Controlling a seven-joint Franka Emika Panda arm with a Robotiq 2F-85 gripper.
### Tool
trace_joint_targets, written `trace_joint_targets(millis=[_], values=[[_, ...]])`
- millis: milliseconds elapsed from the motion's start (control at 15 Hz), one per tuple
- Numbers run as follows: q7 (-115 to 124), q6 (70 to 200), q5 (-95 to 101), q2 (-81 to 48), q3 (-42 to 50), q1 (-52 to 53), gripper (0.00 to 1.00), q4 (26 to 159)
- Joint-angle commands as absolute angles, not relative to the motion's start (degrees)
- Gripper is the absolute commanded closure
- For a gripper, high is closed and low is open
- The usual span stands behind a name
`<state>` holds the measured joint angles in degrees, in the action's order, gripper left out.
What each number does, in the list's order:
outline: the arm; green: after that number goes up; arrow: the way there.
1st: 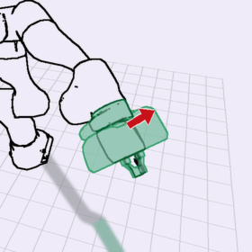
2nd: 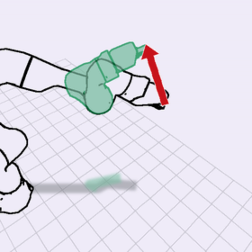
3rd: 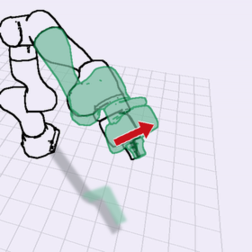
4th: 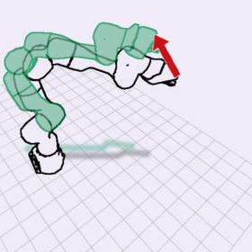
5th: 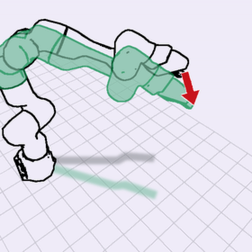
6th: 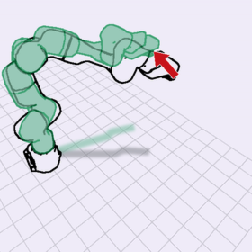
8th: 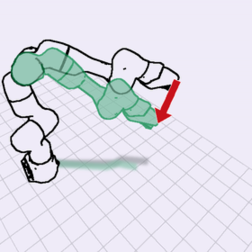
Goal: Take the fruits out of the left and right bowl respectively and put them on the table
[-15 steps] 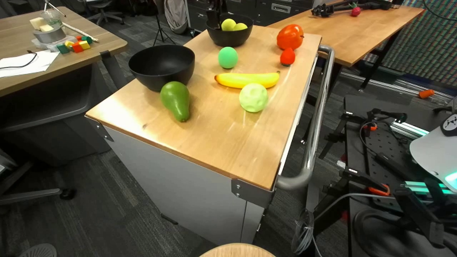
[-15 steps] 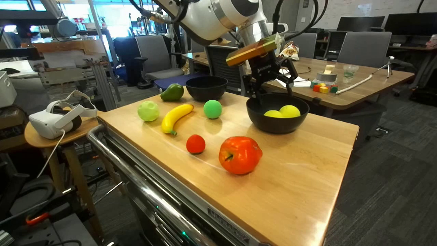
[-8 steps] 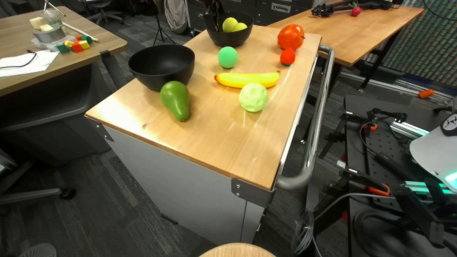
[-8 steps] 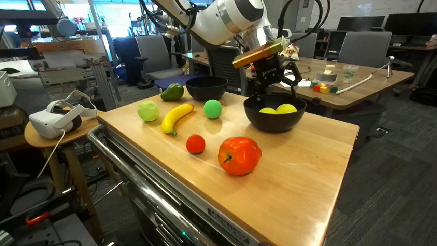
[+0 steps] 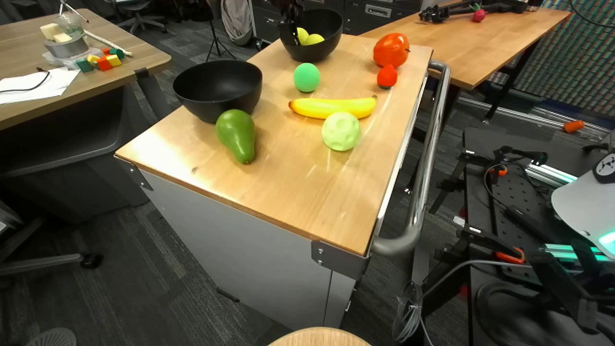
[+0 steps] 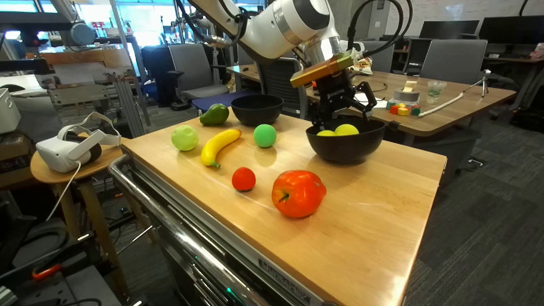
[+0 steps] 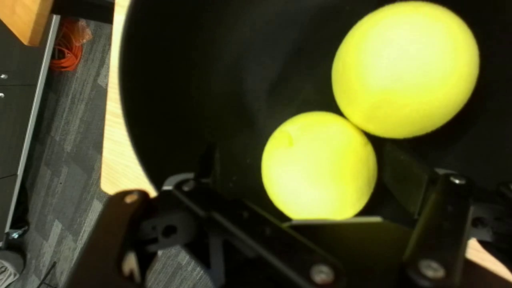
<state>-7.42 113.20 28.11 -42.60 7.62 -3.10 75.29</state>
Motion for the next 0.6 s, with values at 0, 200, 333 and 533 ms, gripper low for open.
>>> trace_joint_targets(millis=[0,200,333,533], values=[[-8.2,111.8,27.2,-43.5,8.0,-2.9,0.19,74.0],[-8.2,112.3,25.5,-43.7,7.5,-3.7,0.42,74.1],[-8.2,112.6,23.5,-43.6,7.1,-4.5,0.58,74.3],[-8.1,113.2,20.1,-43.2,6.7,-5.9,0.68,74.6]])
